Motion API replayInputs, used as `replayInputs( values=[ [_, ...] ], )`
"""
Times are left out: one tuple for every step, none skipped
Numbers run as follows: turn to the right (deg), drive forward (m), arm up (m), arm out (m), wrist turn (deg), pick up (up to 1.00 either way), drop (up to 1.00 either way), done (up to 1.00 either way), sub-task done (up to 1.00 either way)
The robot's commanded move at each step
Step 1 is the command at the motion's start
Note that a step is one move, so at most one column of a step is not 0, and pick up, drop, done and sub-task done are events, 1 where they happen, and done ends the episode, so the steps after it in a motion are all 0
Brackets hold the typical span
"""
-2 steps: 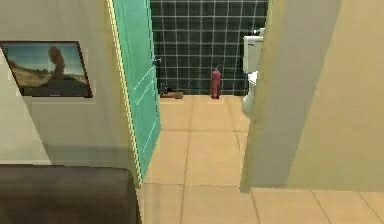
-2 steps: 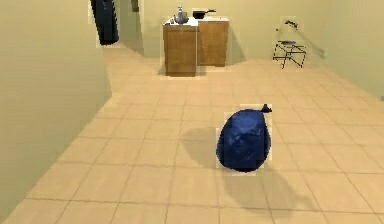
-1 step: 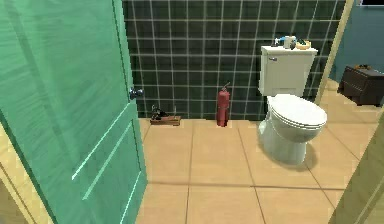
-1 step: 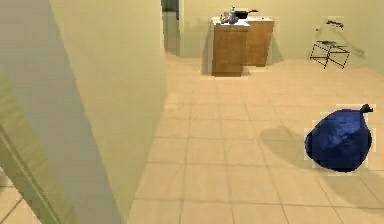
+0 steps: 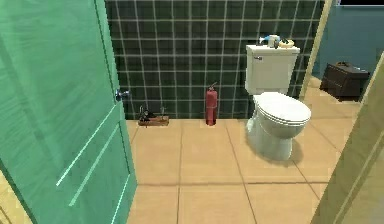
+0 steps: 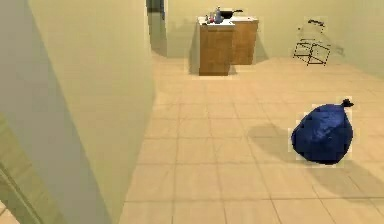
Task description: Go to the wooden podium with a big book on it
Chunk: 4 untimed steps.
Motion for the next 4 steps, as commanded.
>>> replayInputs(
  values=[
    [0.0, 1.00, 0.00, 0.00, 0.0, 0.00, 0.00, 0.00, 0.00],
    [0.0, 0.50, 0.00, 0.00, 0.0, 0.00, 0.00, 0.00, 0.00],
    [-45.0, 0.00, 0.00, 0.00, 0.0, 0.00, 0.00, 0.00, 0.00],
    [-24.0, 0.00, 0.00, 0.00, 0.0, 0.00, 0.00, 0.00, 0.00]
  ],
)
